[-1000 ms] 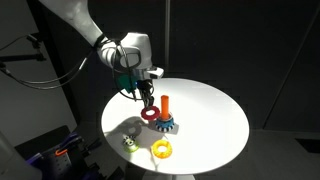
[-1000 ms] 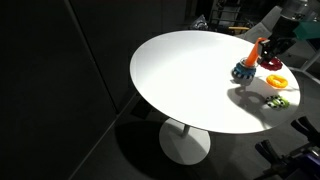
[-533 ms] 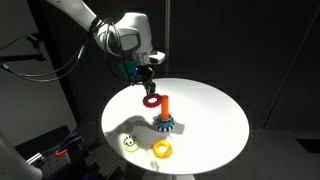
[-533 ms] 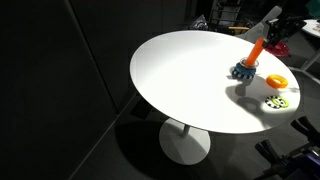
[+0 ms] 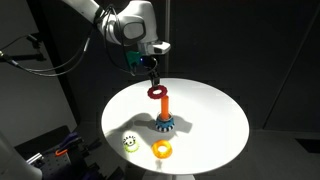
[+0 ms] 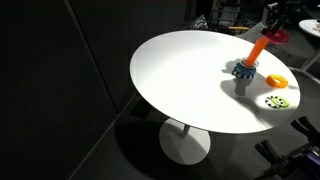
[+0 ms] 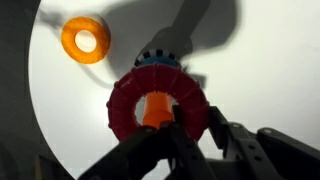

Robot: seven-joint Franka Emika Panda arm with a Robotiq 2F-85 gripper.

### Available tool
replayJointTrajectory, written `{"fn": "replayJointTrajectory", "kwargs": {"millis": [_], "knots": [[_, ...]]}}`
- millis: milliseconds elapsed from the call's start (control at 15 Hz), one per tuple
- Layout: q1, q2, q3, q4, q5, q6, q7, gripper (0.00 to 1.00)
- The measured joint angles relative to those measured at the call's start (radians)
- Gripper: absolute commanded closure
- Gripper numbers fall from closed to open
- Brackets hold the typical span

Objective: Place the red ring on the stack

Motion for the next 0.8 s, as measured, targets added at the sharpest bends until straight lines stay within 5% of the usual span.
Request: {"fn": "replayJointTrajectory", "kwargs": {"millis": [800], "knots": [[0.002,0.176,0.000,0.185,0.000,-0.020,0.123,0.90]]}}
